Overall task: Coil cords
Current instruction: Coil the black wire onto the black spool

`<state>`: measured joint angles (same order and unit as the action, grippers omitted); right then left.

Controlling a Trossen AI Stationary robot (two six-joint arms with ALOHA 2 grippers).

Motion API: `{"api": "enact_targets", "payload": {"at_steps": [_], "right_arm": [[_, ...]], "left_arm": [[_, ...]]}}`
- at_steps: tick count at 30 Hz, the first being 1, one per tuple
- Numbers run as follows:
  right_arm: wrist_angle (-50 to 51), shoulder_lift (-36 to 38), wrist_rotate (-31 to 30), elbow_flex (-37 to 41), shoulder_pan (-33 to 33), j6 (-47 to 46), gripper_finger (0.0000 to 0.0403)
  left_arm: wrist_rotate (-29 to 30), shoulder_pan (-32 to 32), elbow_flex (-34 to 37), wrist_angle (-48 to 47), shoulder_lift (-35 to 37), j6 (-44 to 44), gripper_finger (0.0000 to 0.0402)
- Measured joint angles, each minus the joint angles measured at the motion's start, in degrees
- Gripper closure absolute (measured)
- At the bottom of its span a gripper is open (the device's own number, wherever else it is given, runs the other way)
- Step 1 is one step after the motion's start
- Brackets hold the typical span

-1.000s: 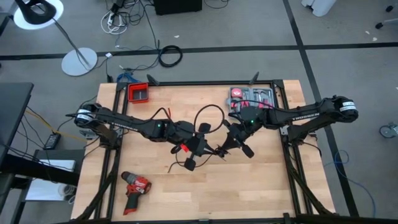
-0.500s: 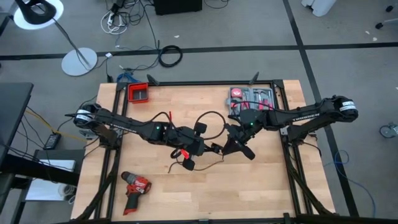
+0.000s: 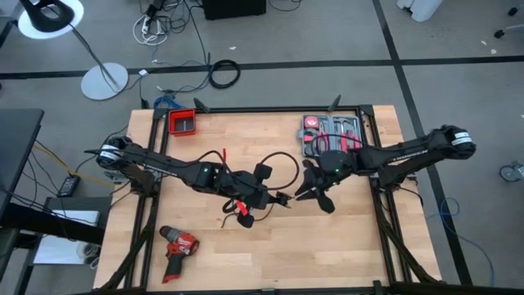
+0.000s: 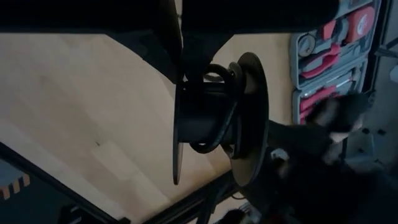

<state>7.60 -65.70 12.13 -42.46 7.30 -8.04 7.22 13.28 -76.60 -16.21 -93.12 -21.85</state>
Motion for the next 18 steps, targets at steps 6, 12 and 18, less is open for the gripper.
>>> {"api": "enact_targets", "payload": {"at_steps": [6, 12, 18], "right_arm": [[-3.22, 3.61, -13.82, -0.02, 6.01, 3.43, 0.0327], [-4.50, 3.90, -31.42, -0.04, 12.36, 8.22, 0.0328], [-4.70, 3.90, -35.51, -0.04, 14.12, 8.21, 0.0326]], "left_arm": [[1.01, -0.04, 0.00, -0.25, 0.00, 1.42, 0.0401], [2.79, -0.17, -0.02, -1.14, 0.00, 4.16, 0.0401], [6.41, -0.07, -0.01, -2.50, -0.02, 5.34, 0.0401]]}}
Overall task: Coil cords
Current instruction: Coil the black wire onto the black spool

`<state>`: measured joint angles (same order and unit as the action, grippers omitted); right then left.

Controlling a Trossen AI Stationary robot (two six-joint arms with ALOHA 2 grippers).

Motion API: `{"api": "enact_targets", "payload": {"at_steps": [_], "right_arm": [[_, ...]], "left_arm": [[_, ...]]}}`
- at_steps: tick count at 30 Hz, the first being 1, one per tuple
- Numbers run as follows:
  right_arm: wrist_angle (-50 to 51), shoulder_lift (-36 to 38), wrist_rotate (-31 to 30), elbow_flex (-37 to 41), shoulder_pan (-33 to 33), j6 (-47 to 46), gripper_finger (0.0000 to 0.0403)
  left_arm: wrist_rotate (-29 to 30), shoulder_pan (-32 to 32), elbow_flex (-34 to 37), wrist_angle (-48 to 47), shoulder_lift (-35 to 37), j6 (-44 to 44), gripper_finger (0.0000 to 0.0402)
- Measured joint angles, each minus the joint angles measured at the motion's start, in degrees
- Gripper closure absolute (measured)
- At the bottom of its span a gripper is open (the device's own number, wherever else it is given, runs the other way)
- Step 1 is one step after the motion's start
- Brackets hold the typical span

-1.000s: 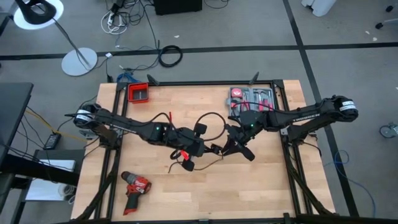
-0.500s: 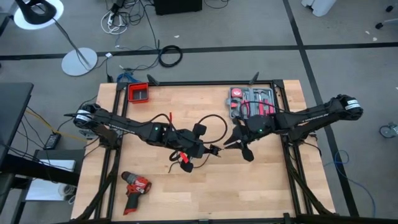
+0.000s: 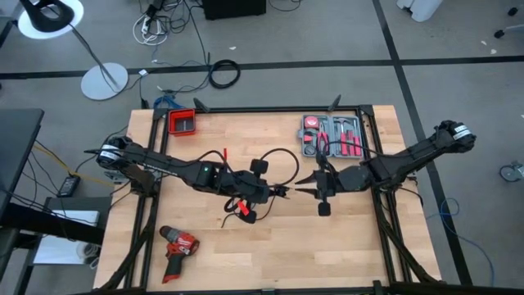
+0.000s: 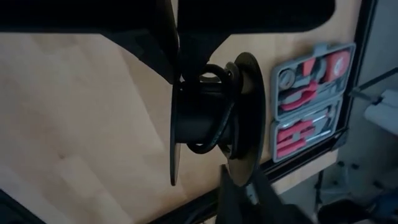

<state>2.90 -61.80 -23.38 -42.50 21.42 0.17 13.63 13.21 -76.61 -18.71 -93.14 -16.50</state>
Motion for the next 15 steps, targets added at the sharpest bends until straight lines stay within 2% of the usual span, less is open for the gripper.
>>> {"api": "enact_targets", "payload": {"at_steps": [5, 9, 15], "right_arm": [[-2.36, 0.00, -2.87, 0.00, 1.00, 0.74, 0.0304], [-8.81, 0.00, -6.97, -0.02, 1.84, 6.46, 0.0283], [-16.93, -0.66, -4.75, -0.08, 0.59, 10.24, 0.0271]], "left_arm": [[1.96, 0.02, -0.01, -0.06, -0.02, 1.63, 0.0401], [3.00, 0.02, -0.01, -0.05, -0.02, 2.00, 0.0401], [3.82, 0.02, -0.01, -0.08, -0.02, 2.37, 0.0401]]}}
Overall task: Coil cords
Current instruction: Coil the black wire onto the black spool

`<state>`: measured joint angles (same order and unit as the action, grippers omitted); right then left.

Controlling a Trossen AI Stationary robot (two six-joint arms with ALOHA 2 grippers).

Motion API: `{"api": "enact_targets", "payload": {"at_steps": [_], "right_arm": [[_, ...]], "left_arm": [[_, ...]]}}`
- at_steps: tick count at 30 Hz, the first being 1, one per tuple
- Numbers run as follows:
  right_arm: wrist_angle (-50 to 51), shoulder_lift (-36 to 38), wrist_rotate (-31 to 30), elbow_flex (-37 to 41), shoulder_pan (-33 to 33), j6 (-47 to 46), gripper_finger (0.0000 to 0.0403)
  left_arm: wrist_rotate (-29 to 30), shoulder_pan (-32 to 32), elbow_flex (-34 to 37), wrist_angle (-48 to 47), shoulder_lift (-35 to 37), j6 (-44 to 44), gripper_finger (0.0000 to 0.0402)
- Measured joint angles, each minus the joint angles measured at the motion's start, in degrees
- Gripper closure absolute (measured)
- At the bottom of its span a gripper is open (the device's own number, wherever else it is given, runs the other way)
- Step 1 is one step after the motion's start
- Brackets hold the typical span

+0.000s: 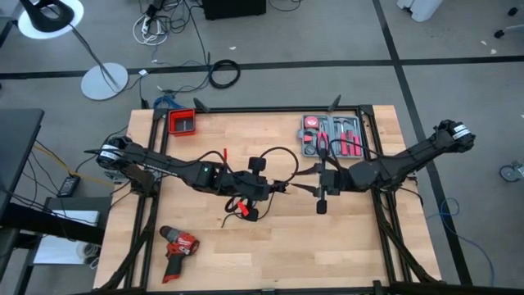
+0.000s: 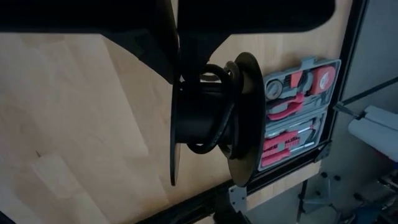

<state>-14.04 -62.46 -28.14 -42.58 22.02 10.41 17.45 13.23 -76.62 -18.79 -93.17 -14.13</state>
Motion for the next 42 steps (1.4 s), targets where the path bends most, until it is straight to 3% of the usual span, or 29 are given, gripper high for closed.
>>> {"api": "enact_targets", "payload": {"at_steps": [13, 26, 29, 33, 42], "right_arm": [[1.94, -7.30, 7.53, -5.32, -4.87, -2.69, 0.0271], [6.30, -7.82, 9.91, -5.34, -7.57, -4.84, 0.0280], [7.28, -7.80, 9.96, -5.40, -7.91, -4.85, 0.0303], [7.47, -7.69, 10.78, -5.44, -7.96, -3.81, 0.0383], [8.63, -7.52, 8.65, -5.54, -7.78, -4.26, 0.0399]], "left_arm": [[1.43, -0.09, 0.01, -0.01, 0.00, 1.34, 0.0401], [3.03, -0.08, 0.00, 0.15, -0.02, 0.90, 0.0401], [3.72, -0.09, 0.02, 0.52, -0.11, 0.84, 0.0401], [4.86, -0.01, 0.04, 0.82, -0.11, -0.35, 0.0401], [6.25, -0.02, 0.11, 1.72, -0.13, 3.29, 0.0391]]}}
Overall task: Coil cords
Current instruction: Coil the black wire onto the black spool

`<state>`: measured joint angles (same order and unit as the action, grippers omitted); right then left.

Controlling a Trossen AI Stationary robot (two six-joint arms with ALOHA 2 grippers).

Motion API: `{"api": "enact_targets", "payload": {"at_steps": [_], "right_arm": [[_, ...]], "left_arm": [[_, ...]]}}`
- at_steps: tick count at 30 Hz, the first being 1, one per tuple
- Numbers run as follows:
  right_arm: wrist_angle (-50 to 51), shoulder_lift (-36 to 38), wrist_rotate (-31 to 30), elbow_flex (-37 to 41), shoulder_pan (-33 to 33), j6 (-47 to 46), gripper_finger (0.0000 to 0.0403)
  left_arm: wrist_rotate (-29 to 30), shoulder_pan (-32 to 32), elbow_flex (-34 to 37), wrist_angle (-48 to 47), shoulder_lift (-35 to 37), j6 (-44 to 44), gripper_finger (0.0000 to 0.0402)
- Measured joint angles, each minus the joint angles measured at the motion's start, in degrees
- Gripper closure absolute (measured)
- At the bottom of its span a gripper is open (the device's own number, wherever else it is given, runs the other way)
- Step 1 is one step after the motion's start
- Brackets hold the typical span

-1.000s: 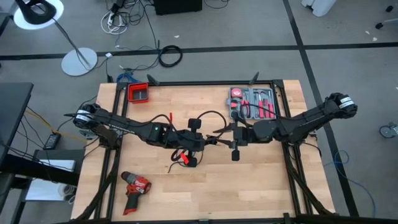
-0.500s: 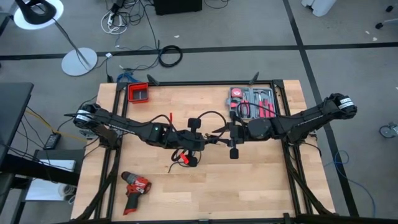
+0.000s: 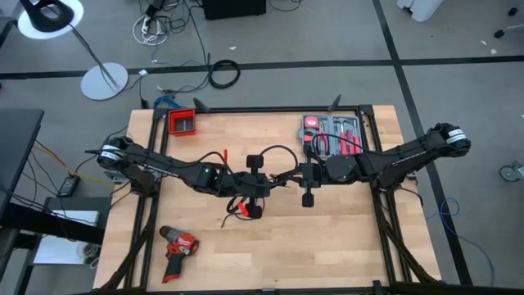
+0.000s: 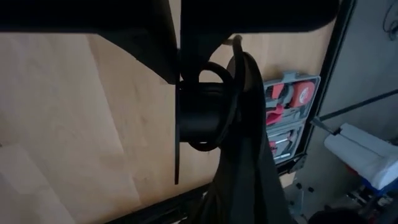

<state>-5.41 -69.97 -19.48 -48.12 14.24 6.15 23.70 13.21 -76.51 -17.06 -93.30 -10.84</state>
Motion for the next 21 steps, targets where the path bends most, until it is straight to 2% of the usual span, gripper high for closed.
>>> {"api": "enact_targets", "payload": {"at_steps": [13, 21], "right_arm": [[4.17, 2.30, -0.74, 0.32, 0.47, -1.57, 0.0402], [3.74, 5.47, -1.36, 0.33, 1.05, -1.06, 0.0402]], "left_arm": [[0.91, 0.04, -0.11, -1.48, 3.12, 6.01, 0.0299], [-0.69, 1.25, -0.20, -6.91, 4.50, 11.33, 0.0293]]}}
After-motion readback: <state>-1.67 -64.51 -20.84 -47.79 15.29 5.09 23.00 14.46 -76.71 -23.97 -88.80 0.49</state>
